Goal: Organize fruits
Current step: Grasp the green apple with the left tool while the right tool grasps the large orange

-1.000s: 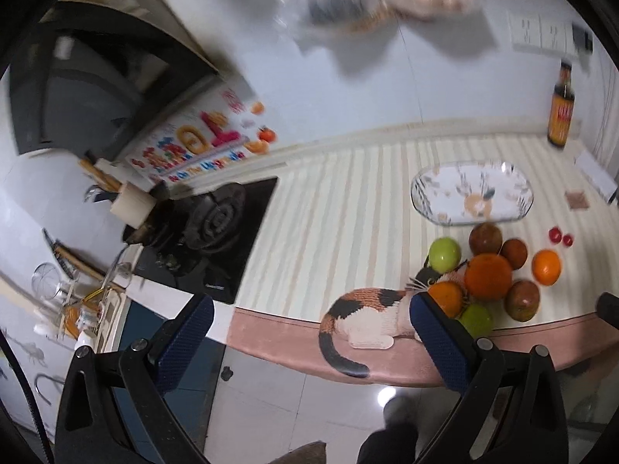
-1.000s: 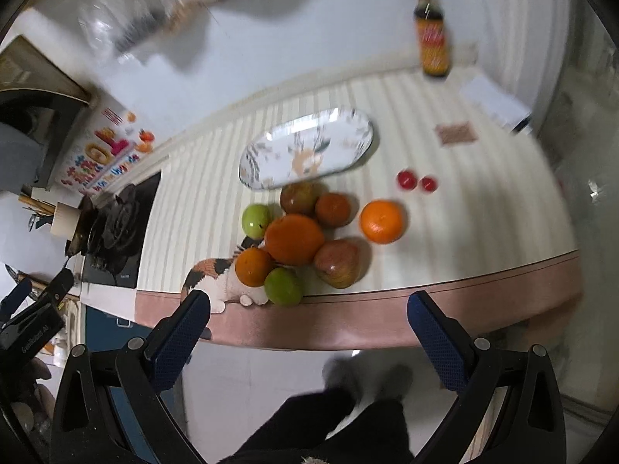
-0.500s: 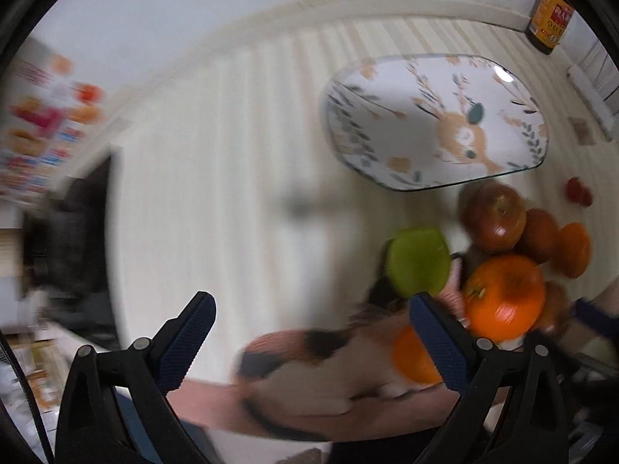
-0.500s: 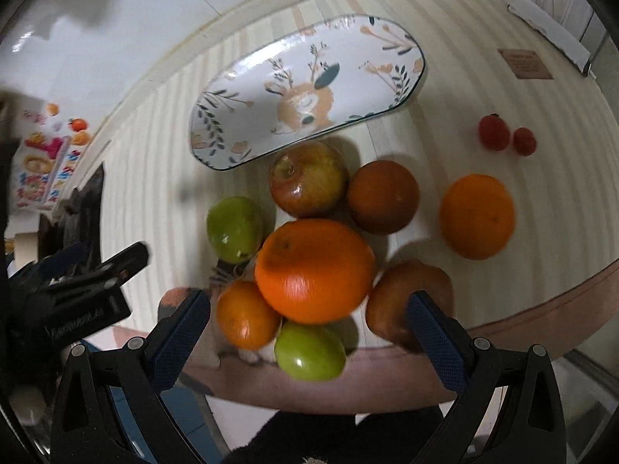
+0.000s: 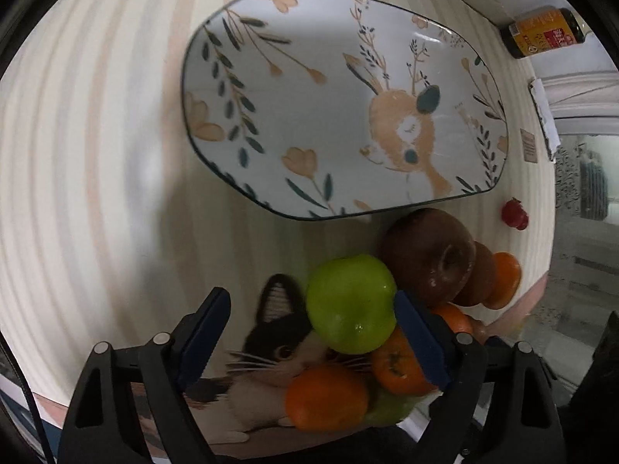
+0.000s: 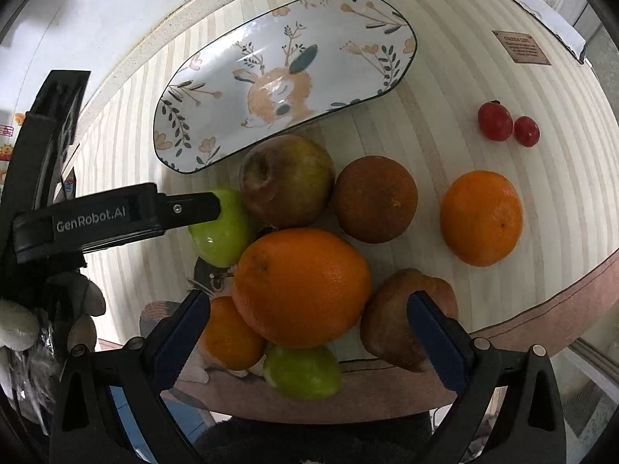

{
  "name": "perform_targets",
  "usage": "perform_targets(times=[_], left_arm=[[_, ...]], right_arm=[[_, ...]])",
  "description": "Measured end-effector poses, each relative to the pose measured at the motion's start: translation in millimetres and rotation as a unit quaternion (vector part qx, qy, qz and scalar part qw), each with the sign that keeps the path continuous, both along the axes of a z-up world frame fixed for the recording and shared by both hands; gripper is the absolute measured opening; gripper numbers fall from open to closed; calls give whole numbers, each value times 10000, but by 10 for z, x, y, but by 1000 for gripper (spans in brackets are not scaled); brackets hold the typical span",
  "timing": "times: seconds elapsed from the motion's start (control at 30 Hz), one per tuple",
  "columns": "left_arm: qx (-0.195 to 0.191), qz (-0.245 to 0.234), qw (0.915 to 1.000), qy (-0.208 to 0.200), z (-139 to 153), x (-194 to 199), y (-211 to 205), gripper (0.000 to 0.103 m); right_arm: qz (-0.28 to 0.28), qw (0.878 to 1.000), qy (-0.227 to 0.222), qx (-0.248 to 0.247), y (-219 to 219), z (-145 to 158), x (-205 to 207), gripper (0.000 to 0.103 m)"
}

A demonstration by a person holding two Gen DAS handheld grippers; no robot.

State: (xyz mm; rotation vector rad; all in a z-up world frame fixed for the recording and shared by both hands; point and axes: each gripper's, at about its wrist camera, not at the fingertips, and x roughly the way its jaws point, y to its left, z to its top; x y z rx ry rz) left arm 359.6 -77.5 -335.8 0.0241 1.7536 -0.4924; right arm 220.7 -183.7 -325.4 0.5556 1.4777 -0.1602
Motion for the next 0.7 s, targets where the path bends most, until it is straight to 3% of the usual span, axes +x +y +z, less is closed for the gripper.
perform_targets(times=[0.07, 0.13, 0.2, 0.3, 0.43, 0.57, 0.67, 0.7], left_arm=[[-158, 99, 9998, 87, -40, -24, -26, 76], [-411, 250, 9986, 222, -51, -56, -43, 58], [-463, 319, 9982, 187, -85, -3, -74, 53], [-471, 387, 9981, 82, 12, 29, 16, 54], [-261, 287, 9990, 207, -109, -4, -27, 55], [-346, 257, 9981, 440, -240, -46, -89, 58], [-355, 206, 9987, 298, -199, -85, -121, 53], [-199, 131, 9996, 149, -171, -99, -128, 53]], right_arm=[[-21, 10000, 8, 29, -19, -8, -11, 103], [-77, 9999, -3, 67, -53, -3, -37, 103], [-129, 9999, -9, 91, -104, 35, -87, 103], [-182, 9998, -73, 100, -170, 109, -131, 103], [-226, 9997, -123, 60, -236, 161, -175, 103], [-314, 9994, -104, 78, -269, 168, -215, 103], [-285, 9995, -110, 76, -261, 186, -223, 103], [-263, 9996, -114, 65, -245, 193, -211, 103]])
